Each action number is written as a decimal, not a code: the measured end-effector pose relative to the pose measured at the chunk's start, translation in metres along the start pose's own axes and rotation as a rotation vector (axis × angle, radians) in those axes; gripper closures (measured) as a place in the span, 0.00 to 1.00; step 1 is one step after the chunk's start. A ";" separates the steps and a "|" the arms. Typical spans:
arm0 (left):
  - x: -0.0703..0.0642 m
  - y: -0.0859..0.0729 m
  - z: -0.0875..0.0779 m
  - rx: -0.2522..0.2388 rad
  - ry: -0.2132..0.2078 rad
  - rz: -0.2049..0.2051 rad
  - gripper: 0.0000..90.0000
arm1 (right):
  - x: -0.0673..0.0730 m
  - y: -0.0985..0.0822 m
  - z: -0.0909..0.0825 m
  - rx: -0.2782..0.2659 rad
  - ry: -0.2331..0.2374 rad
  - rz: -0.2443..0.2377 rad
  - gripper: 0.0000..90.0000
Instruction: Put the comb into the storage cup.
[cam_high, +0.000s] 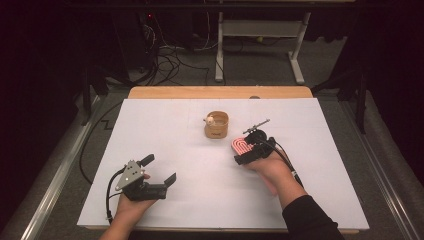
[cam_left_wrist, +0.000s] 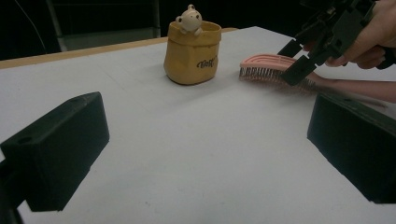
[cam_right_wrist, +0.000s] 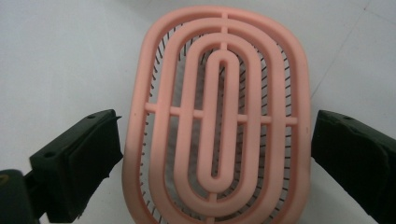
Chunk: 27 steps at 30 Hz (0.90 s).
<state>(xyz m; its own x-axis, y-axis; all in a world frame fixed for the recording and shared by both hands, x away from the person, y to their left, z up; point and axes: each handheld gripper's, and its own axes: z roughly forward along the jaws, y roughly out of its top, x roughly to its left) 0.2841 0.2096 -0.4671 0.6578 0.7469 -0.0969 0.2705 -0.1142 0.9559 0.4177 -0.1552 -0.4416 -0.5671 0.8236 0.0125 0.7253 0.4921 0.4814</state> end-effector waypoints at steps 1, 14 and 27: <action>0.000 0.000 0.000 -0.001 0.000 -0.001 0.00 | -0.001 -0.001 0.000 0.003 0.000 0.003 0.04; 0.000 0.000 0.000 -0.002 -0.003 -0.003 0.00 | 0.002 -0.001 0.002 0.003 0.001 0.019 0.21; 0.000 0.000 0.001 0.001 -0.005 0.002 0.00 | 0.006 0.000 0.002 0.001 -0.030 -0.037 0.22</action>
<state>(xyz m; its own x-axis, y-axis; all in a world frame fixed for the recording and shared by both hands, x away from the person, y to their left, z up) 0.2852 0.2092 -0.4674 0.6618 0.7434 -0.0965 0.2698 -0.1162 0.9559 0.4148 -0.1493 -0.4432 -0.5814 0.8130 -0.0309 0.7049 0.5224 0.4798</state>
